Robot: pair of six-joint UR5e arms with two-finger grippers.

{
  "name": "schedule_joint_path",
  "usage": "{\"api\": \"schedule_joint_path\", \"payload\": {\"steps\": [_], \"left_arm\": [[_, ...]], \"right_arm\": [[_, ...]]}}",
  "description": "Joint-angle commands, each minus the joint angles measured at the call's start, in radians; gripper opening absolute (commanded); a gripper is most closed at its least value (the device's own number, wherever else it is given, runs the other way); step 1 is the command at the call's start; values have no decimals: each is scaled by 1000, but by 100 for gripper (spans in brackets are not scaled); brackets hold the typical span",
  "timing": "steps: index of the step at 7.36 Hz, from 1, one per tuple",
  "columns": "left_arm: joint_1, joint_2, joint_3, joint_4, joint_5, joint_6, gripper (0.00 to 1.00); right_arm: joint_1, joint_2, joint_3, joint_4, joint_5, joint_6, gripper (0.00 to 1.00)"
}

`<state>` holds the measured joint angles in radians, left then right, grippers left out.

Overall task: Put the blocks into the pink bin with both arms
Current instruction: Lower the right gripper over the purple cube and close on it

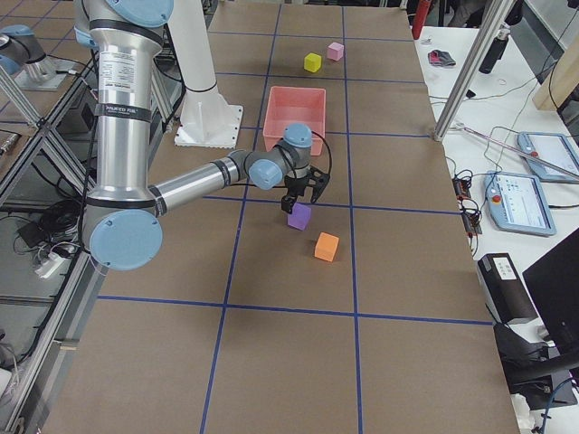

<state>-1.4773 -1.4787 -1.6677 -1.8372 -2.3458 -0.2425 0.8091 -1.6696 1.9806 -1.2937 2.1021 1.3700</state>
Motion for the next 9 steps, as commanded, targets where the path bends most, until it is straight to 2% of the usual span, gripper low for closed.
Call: {"api": "schedule_joint_path", "payload": {"steps": [1,2,4,9], "left_arm": [[0,0,-4,-2,-1,-1,100],[0,0,-3,-2,0,0,100],[0,0,-4,-2,0,0,100],[2,-3,-6,-4,-3,-30,100]], "right_arm": [[-11,2,-27,2,-34,-2,93],[-11,52,-69,14,-33,9,94],[-14,59,-115,89,-33,11,98],[-25,45,-134,97,-30,8,96]]}}
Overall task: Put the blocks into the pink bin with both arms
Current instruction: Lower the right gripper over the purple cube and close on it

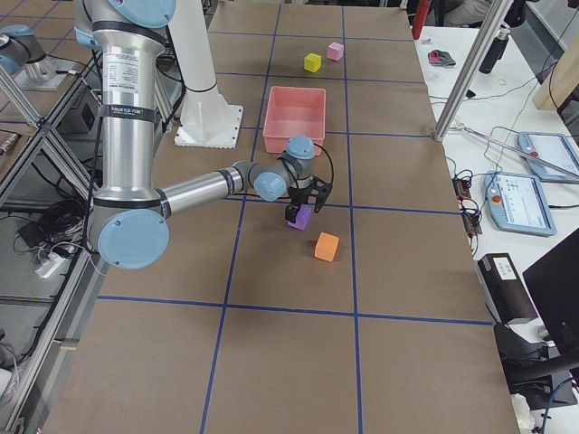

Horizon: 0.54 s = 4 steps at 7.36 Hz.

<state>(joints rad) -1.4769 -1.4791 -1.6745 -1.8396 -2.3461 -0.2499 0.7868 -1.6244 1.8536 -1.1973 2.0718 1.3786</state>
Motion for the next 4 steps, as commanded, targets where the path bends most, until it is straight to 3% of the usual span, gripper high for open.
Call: {"api": "schedule_joint_path", "payload": {"steps": [1,3,4], "left_arm": [[32,-9,-4,-22,-4,-107,100],[218,-10,-4,-236,10,-413,100],[310,-12,-28,-298,71,-484,100]], "right_arm": [[-6,3,-8,1,1,0,83],[-5,4,2,1,5,2,0],[-3,11,25,-1,10,2,0]]}}
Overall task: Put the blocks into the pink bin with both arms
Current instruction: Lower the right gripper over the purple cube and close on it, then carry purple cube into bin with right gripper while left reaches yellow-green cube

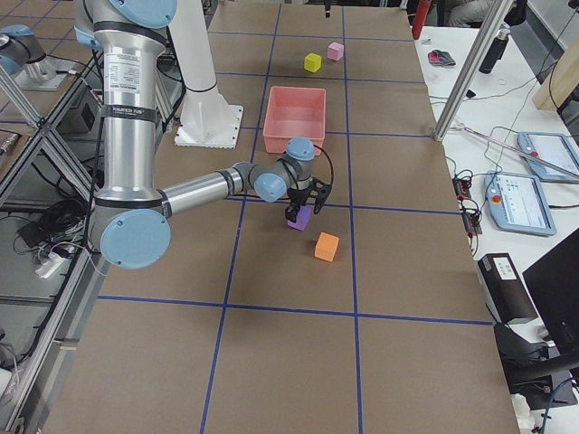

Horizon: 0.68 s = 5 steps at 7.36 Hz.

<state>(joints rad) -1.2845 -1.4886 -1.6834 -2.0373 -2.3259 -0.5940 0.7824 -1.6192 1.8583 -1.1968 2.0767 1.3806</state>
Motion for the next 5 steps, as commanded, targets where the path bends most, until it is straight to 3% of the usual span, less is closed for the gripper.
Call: {"api": "schedule_joint_path", "payload": {"steps": [1,3,5], "left_arm": [[214,-15,-85,-98,107,-185,100],[318,-82,-96,-98,174,-201,99],[406,-116,-96,-98,234,-185,98]], "right_arm": [[3,8,69,-13,12,1,0],[26,133,78,-65,28,47,0],[23,415,70,-386,25,64,0]]}}
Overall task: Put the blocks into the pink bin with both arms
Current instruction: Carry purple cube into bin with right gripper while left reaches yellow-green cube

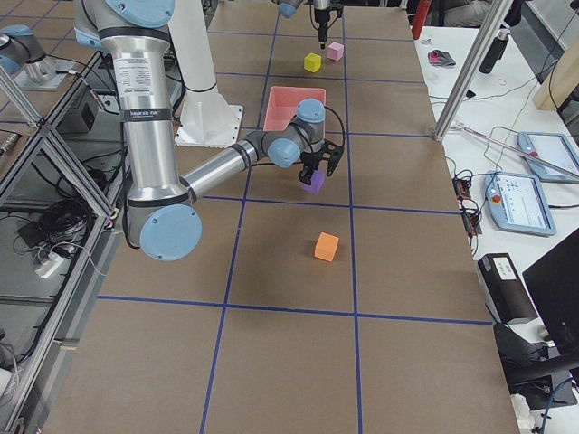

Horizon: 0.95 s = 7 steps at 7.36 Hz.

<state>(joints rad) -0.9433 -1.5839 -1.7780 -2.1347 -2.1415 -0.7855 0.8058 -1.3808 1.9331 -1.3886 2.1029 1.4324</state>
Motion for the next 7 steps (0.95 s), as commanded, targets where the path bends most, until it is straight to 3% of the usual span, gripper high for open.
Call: {"api": "schedule_joint_path", "payload": {"steps": [1,3,7], "left_arm": [[96,-21,-3,-1,84,20,97],[104,-10,2,-1,91,135,97],[144,-4,6,1,104,140,97]], "right_arm": [[-2,248,-6,-281,-3,23,0],[-8,261,-3,-279,-1,45,0],[-88,390,-6,-279,-7,241,0]]}}
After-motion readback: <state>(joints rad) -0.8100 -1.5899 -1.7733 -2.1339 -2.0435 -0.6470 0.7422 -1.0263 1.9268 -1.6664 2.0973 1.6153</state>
